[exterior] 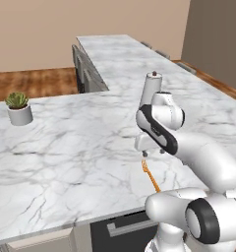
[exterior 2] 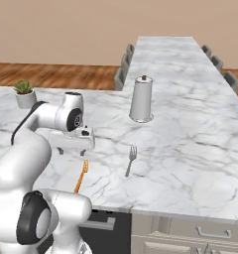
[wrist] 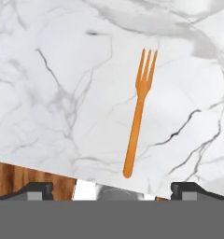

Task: Organize the utensils by type. Pick up the wooden spoons from the counter and place them in the open cabinet. Then pick up the metallic utensils from the counter and place them in the open drawer.

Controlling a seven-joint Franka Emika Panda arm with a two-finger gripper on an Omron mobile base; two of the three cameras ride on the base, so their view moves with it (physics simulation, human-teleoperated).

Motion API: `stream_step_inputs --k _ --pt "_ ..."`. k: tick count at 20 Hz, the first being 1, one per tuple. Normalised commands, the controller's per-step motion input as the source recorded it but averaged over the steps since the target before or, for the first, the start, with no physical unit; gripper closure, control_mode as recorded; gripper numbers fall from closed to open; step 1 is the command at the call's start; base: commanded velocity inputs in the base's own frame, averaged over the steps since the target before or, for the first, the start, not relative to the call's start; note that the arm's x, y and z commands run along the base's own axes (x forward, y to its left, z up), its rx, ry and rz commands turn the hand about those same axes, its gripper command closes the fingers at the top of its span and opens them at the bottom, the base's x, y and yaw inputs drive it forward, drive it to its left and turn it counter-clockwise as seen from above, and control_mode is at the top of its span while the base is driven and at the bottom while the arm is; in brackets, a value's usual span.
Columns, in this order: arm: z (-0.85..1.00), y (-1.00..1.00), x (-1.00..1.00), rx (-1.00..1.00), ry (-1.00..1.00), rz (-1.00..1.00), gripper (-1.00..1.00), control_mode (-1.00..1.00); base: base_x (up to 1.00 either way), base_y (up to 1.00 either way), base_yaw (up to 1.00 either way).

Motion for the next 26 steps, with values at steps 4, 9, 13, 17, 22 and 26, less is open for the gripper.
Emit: stream_step_inputs --k 4,9,13,17,22,26 --pt "-0.42 -0.03 -0.17 -0.09 0.02 0.00 -1.00 -1.00 0.00 0.00 0.00" --pt "-0.42 -0.06 0.00 -0.08 0.06 -0.01 -1.00 -1.00 0.00 0.00 0.00" --pt "-0.43 -0.06 0.00 -0.06 0.01 0.00 -1.00 -1.00 0.00 0.00 0.00" --pt "-0.43 0.00 0.14 -0.01 0.03 -0.03 -1.00 -1.00 0.00 0.00 0.00" --pt "-0.42 0.00 0.29 0.00 0.07 -0.06 -1.00 -1.00 0.00 0.00 0.00" --pt "-0.36 0.00 0.24 0.00 0.03 0.00 -1.00 -1.00 0.00 0.00 0.00"
